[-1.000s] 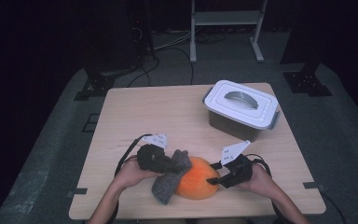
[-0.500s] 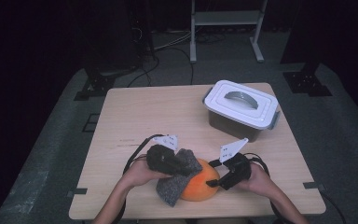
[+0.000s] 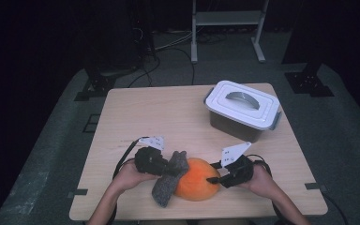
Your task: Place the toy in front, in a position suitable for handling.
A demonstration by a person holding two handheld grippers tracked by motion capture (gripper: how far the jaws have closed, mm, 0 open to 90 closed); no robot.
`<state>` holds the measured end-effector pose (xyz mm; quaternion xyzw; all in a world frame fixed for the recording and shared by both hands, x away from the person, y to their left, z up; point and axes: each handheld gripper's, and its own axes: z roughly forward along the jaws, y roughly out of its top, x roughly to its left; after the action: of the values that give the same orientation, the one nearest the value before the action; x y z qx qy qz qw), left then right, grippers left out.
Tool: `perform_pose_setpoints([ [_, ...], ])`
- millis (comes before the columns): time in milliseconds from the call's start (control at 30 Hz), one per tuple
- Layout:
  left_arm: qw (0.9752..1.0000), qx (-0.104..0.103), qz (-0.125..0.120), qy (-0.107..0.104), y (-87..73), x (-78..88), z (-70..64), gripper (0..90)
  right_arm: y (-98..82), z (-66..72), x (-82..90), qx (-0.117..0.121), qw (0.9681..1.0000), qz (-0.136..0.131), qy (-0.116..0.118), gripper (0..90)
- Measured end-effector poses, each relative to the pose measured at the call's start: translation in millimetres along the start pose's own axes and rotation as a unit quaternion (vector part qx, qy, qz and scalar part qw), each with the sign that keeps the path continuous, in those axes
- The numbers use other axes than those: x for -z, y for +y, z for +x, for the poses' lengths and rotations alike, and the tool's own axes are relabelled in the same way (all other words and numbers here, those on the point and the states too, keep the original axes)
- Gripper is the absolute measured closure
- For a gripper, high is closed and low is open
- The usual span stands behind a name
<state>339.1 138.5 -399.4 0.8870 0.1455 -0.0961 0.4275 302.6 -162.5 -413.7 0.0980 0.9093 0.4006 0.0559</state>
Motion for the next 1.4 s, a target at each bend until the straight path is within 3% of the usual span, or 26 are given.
perform_pose_setpoints([
  [133,0.9998,-0.004,-0.018,0.009,14.4,1.9,1.1,77.5,5.7,2.8,4.1,0.021,0.9985,-0.02,-0.046,54.4],
  [200,0.9997,-0.004,-0.023,0.009,20.8,0.2,2.4,77.5,6.1,3.2,4.4,0.021,0.9982,-0.022,-0.052,54.4],
  [300,0.9999,-0.005,-0.011,0.009,23.4,-6.5,2.7,77.5,2.6,2.4,3.3,0.016,0.9987,-0.018,-0.045,53.4],
  [333,0.9999,-0.006,-0.007,0.005,22.2,-8.7,2.6,77.9,-1.6,-0.6,3.2,0.001,0.9995,-0.015,-0.029,43.8],
  [367,1.0,-0.005,-0.007,0.002,20.4,-11.2,1.8,77.9,-1.6,-0.6,3.2,0.001,0.9995,-0.015,-0.029,43.8],
  [400,1.0,-0.006,-0.005,0.001,18.8,-12.7,0.7,78.0,-3.3,-3.5,3.4,-0.013,0.9997,-0.013,-0.017,37.8],
  [433,0.9999,-0.01,-0.001,-0.004,16.1,-14.2,-1.8,78.2,-6.8,-9.4,5.2,-0.047,0.9987,-0.017,-0.006,30.6],
  [467,0.9999,-0.01,-0.001,-0.004,16.1,-14.2,-1.8,78.3,-6.8,-9.4,5.2,-0.047,0.9987,-0.017,-0.006,30.6],
  [600,0.9993,-0.026,0.007,-0.024,13.9,-15.7,-8.7,78.3,-9.4,-16.0,-3.0,-0.084,0.9963,-0.003,0.02,21.1],
  [733,0.9995,-0.028,-0.001,-0.014,9.5,-11.2,-9.3,78.3,-7.0,-11.5,-6.9,-0.066,0.9977,-0.001,0.016,34.7],
  [800,0.9998,-0.015,-0.007,-0.013,2.4,-6.4,-2.8,78.6,-6.4,-6.5,-3.1,-0.034,0.9994,0.0,0.004,42.8],
  [967,0.9999,0.011,-0.013,-0.002,-15.8,4.2,4.5,78.6,-5.9,-2.0,-1.4,-0.016,0.9999,-0.001,-0.001,43.7],
  [1167,0.9999,0.006,-0.016,0.0,-11.0,7.6,4.3,78.6,3.5,7.2,-1.3,0.008,0.9998,0.002,-0.017,44.3],
  [1400,0.9991,-0.015,-0.04,-0.006,13.8,5.4,-2.4,78.5,10.0,15.1,-4.6,0.033,0.9991,0.005,-0.026,44.2],
])
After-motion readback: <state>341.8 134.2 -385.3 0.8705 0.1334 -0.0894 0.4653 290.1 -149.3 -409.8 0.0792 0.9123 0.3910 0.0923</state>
